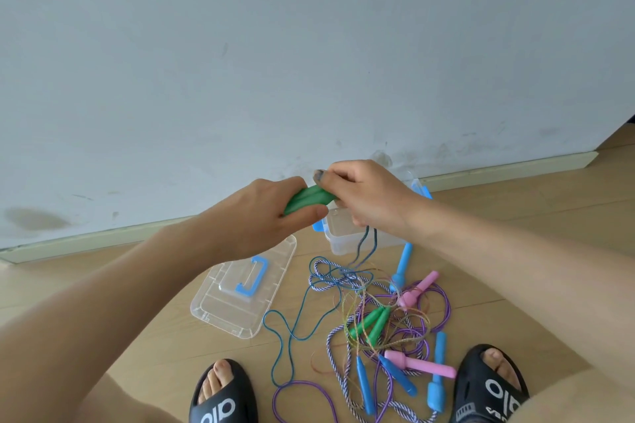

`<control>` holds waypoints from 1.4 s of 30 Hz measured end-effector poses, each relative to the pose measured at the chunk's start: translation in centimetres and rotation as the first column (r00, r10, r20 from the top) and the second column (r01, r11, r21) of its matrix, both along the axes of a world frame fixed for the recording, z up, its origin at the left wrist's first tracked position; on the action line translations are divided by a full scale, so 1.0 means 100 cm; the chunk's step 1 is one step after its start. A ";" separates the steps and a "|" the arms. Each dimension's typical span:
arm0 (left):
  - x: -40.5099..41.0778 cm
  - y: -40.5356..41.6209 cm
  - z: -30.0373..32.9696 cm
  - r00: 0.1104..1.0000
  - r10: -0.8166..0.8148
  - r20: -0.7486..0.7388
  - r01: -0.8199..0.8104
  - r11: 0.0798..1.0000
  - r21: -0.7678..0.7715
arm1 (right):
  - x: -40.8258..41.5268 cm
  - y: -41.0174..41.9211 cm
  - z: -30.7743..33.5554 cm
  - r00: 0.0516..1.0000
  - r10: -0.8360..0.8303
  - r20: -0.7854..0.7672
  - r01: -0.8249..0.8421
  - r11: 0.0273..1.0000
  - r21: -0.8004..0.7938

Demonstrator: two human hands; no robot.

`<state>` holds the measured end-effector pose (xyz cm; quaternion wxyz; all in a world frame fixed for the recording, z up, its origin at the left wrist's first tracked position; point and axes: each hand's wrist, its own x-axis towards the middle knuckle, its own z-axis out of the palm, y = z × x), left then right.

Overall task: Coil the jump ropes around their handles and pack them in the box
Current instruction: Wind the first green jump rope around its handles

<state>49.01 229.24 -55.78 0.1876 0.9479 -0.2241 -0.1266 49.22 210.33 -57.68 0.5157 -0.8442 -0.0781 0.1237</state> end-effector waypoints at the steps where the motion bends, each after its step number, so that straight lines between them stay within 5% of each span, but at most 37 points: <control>1: 0.001 0.000 0.002 1.000 -0.004 -0.001 0.004 1.000 0.008 | 0.001 -0.002 0.000 0.999 -0.009 -0.054 0.011 0.999 0.037; 3: 0.003 0.003 0.005 1.000 0.003 -0.011 -0.003 1.000 -0.012 | 0.002 -0.007 0.000 0.995 -0.021 -0.101 0.027 0.998 0.059; 6: 0.008 0.005 0.004 0.984 0.122 -0.129 -0.147 0.968 -0.203 | 0.001 -0.010 0.001 0.992 -0.065 0.106 0.069 0.997 -0.029; 9: 0.017 0.005 0.001 0.873 0.310 -0.377 -0.464 0.769 -0.440 | -0.007 -0.003 0.000 0.925 0.004 0.381 0.108 0.957 -0.271; 12: 0.019 0.004 -0.008 0.890 0.390 -0.236 -0.445 0.858 -0.259 | -0.018 0.005 -0.003 0.836 0.315 0.449 0.106 0.710 -0.696; 15: 0.013 0.000 -0.018 0.958 0.287 0.010 -0.287 0.958 -0.029 | -0.024 0.012 0.002 0.799 0.490 0.349 0.017 0.561 -0.828; 23: 0.009 0.003 -0.020 0.993 0.003 0.120 -0.029 0.975 0.220 | -0.024 -0.001 0.013 0.826 0.481 0.293 -0.166 0.705 -0.689; 31: -0.005 -0.015 -0.025 0.918 -0.276 0.283 0.138 0.895 0.423 | -0.022 -0.014 0.019 0.880 0.424 0.215 -0.260 0.808 -0.528; 38: -0.011 -0.022 -0.015 0.929 -0.322 0.182 0.258 0.917 0.304 | -0.010 -0.038 0.031 0.964 0.261 0.048 -0.257 0.963 -0.086; 42: -0.016 -0.024 -0.003 0.946 -0.309 0.103 0.315 0.947 -0.054 | -0.006 -0.042 0.031 0.986 0.164 0.008 -0.164 0.982 0.091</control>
